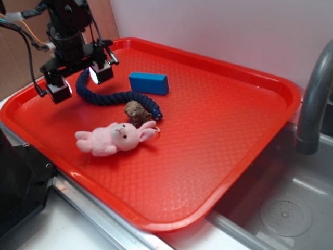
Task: Grab the blue rope.
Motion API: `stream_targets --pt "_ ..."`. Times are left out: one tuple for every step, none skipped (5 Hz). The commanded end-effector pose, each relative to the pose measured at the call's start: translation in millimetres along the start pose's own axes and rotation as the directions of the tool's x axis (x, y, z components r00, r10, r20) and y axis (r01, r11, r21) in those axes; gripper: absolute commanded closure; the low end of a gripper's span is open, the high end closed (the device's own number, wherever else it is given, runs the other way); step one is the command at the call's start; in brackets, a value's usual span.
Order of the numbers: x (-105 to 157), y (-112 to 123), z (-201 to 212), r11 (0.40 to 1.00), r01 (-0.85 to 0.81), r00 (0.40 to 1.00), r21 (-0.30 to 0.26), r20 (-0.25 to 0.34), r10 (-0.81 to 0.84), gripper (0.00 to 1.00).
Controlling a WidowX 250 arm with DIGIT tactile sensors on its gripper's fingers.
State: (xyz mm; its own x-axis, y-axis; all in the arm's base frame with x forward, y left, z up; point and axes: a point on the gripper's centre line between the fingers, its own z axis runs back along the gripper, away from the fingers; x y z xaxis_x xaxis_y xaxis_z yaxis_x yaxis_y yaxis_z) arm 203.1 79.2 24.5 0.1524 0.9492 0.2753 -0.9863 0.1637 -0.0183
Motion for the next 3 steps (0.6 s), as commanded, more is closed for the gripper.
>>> stream_targets --pt "4.5 3.6 -6.1 0.998 -0.015 1.0 -0.057 0.009 0.015 1.0" --pt "9.1 0.2 -7.7 0.999 -0.01 1.0 -0.053 0.003 0.01 1.0" --pt "13.5 -3.5 -0.2 0.997 0.071 0.997 -0.033 0.006 -0.071 1.0"
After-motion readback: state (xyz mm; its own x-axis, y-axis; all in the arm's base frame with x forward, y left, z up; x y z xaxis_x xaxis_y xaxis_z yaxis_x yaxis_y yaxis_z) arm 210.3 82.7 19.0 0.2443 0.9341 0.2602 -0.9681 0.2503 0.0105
